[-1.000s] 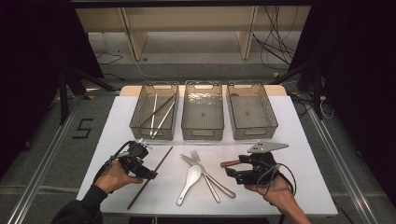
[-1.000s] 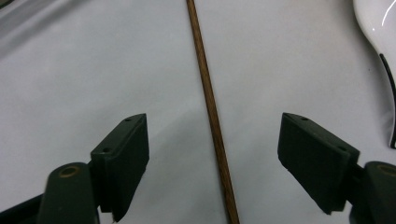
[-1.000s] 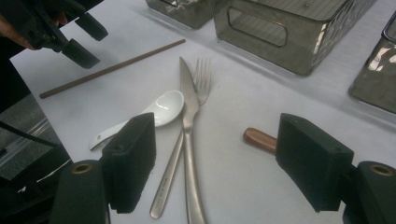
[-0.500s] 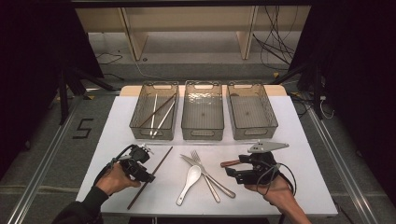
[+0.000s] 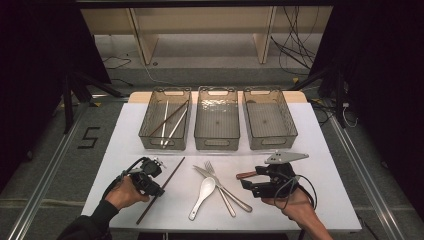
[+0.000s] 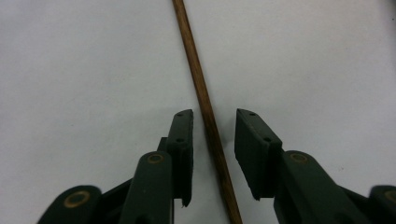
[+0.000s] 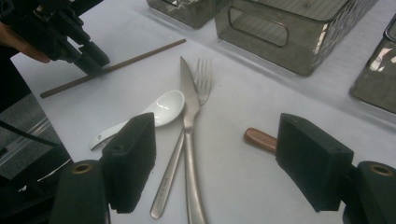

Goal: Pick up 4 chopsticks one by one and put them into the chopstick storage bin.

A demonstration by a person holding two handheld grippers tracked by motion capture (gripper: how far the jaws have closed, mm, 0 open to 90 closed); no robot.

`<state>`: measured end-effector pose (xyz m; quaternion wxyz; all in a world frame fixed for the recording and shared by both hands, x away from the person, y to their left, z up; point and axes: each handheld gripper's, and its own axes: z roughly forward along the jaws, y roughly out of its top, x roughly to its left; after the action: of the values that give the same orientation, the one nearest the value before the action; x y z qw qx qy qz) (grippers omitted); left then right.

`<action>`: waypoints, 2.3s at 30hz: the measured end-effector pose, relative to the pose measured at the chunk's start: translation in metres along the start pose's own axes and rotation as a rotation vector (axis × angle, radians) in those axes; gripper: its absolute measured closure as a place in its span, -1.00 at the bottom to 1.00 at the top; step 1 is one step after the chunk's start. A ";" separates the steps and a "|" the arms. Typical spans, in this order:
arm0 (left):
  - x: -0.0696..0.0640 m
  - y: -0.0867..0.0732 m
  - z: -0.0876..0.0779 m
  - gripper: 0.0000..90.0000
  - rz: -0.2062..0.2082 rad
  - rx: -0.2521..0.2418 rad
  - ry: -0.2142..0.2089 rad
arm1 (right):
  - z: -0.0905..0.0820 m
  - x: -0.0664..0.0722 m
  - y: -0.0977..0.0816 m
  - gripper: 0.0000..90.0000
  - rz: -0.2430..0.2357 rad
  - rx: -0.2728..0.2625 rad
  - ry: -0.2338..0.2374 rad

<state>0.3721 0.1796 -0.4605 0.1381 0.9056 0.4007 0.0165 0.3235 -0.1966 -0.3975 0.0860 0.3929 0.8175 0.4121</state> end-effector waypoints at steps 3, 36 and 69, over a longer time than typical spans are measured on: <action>-0.002 0.000 0.002 0.55 0.001 0.000 0.000 | 0.000 0.000 0.000 -0.34 0.001 0.003 0.000; 0.010 -0.002 0.003 0.87 -0.031 -0.008 -0.036 | 0.000 0.000 0.000 -0.34 -0.001 0.006 0.000; 0.039 0.030 -0.078 0.87 -0.062 -0.395 -0.061 | 0.002 -0.001 0.000 -0.34 0.004 0.003 0.000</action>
<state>0.4090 0.2075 -0.3808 0.3256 0.8481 0.4131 0.0633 0.3248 -0.1966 -0.3991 0.0847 0.3946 0.8175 0.4109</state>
